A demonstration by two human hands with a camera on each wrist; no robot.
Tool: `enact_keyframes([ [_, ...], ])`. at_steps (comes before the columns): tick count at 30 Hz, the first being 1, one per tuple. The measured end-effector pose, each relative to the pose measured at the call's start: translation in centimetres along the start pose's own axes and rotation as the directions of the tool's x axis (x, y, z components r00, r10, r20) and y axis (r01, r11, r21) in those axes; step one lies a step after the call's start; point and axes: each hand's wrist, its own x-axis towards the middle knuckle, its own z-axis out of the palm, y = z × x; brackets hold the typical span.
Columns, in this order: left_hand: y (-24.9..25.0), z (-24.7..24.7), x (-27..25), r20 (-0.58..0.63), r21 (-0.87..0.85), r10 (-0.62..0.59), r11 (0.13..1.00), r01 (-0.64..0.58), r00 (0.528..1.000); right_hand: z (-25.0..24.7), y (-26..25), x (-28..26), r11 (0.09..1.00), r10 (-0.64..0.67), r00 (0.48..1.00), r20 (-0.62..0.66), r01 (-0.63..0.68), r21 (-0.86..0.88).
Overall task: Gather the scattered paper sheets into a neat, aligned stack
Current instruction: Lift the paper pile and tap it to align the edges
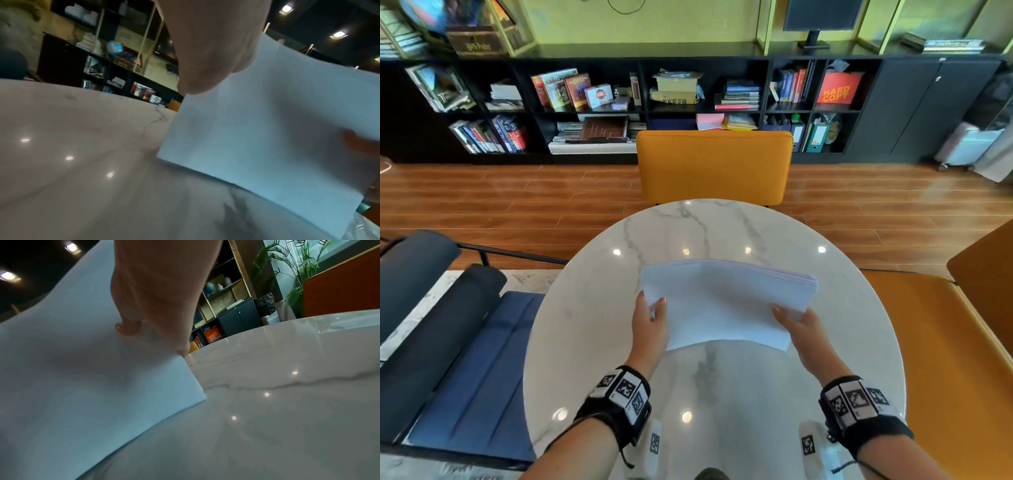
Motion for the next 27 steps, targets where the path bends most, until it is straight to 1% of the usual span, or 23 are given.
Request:
enact_keyframes([
  [2, 1.4, 0.0, 0.0, -0.012, 0.036, 0.056, 0.998, -0.056, 0.998, -0.1, -0.1, 0.4, 1.0, 0.007, 1.0, -0.001, -0.007, -0.028],
  [3, 2.4, -0.1, 0.0, -0.007, 0.075, 0.105, 0.992, -0.104, 0.994, -0.2, -0.2, 0.8, 0.998, -0.003, 1.0, -0.02, 0.002, -0.062],
  [5, 4.8, -0.3, 0.1, 0.032, 0.187, 0.244, 0.951, -0.245, 0.969, -0.4, -0.9, 1.6, 0.981, -0.058, 0.993, -0.103, 0.037, -0.19],
  [6, 6.1, -0.5, 0.2, 0.061, 0.244, 0.322, 0.913, -0.327, 0.945, -0.4, -1.7, 1.8, 0.961, -0.099, 0.984, -0.148, 0.056, -0.27],
  [7, 7.4, -0.6, 0.5, 0.09, 0.288, 0.397, 0.867, -0.406, 0.913, -0.3, -2.9, 1.6, 0.939, -0.15, 0.973, -0.177, 0.084, -0.332],
  [8, 8.6, -0.7, 0.7, 0.122, 0.318, 0.465, 0.819, -0.479, 0.877, -0.1, -4.3, 1.3, 0.922, -0.203, 0.964, -0.171, 0.129, -0.366],
  [9, 9.9, -0.7, 0.8, 0.159, 0.339, 0.525, 0.767, -0.545, 0.836, 0.3, -5.8, 0.7, 0.906, -0.267, 0.956, -0.125, 0.205, -0.37],
  [10, 11.0, -0.6, 0.9, 0.201, 0.355, 0.577, 0.71, -0.607, 0.792, 0.9, -7.2, 0.2, 0.896, -0.329, 0.942, -0.062, 0.291, -0.335],
  [12, 12.8, -0.2, 0.9, 0.289, 0.386, 0.666, 0.577, -0.72, 0.688, 2.3, -9.9, -1.0, 0.874, -0.412, 0.908, 0.073, 0.417, -0.25],
  [14, 14.0, 0.5, 0.6, 0.35, 0.409, 0.73, 0.445, -0.797, 0.587, 3.5, -11.5, -1.6, 0.855, -0.429, 0.885, 0.181, 0.463, -0.234],
  [15, 14.4, 0.8, 0.5, 0.362, 0.413, 0.755, 0.396, -0.82, 0.547, 4.1, -12.1, -1.7, 0.868, -0.411, 0.887, 0.211, 0.451, -0.208],
  [16, 14.7, 1.0, 0.4, 0.359, 0.409, 0.777, 0.367, -0.835, 0.517, 4.5, -12.5, -1.9, 0.887, -0.393, 0.893, 0.22, 0.431, -0.163],
  [17, 14.7, 1.0, 0.5, 0.336, 0.405, 0.797, 0.359, -0.841, 0.502, 4.8, -12.5, -1.8, 0.9, -0.388, 0.897, 0.213, 0.418, -0.123],
  [18, 14.5, 1.0, 0.7, 0.296, 0.407, 0.811, 0.371, -0.835, 0.504, 4.9, -12.3, -1.7, 0.914, -0.373, 0.906, 0.198, 0.395, -0.087],
  [19, 14.0, 0.9, 1.0, 0.231, 0.418, 0.819, 0.403, -0.814, 0.525, 4.9, -12.1, -1.5, 0.932, -0.344, 0.921, 0.181, 0.358, -0.051],
  [20, 13.3, 0.6, 1.3, 0.138, 0.436, 0.814, 0.462, -0.773, 0.564, 4.8, -11.8, -1.4, 0.948, -0.312, 0.936, 0.161, 0.319, -0.019],
  [21, 12.4, 0.3, 1.6, 0.037, 0.443, 0.783, 0.544, -0.713, 0.62, 4.5, -11.4, -1.3, 0.957, -0.287, 0.946, 0.149, 0.289, 0.009],
  [22, 11.6, 0.0, 1.6, -0.065, 0.416, 0.72, 0.648, -0.637, 0.69, 4.3, -11.0, -1.2, 0.965, -0.263, 0.955, 0.135, 0.26, 0.037],
  [23, 10.9, -0.2, 1.5, -0.151, 0.356, 0.624, 0.757, -0.547, 0.766, 4.0, -10.7, -1.1, 0.97, -0.242, 0.962, 0.129, 0.236, 0.062],
  [24, 10.3, -0.3, 1.2, -0.192, 0.267, 0.502, 0.853, -0.448, 0.843, 3.8, -10.3, -1.1, 0.973, -0.225, 0.966, 0.127, 0.215, 0.084],
  [25, 9.8, -0.3, 0.9, -0.175, 0.161, 0.377, 0.922, -0.352, 0.909, 3.6, -9.9, -1.0, 0.975, -0.211, 0.969, 0.126, 0.199, 0.102],
  [26, 9.2, -0.1, 0.7, -0.119, 0.032, 0.271, 0.962, -0.27, 0.955, 3.5, -9.5, -1.0, 0.976, -0.199, 0.972, 0.122, 0.185, 0.115],
  [27, 8.8, -0.1, 0.5, -0.053, -0.082, 0.203, 0.975, -0.207, 0.978, 3.5, -9.3, -1.0, 0.977, -0.188, 0.975, 0.114, 0.174, 0.122],
])
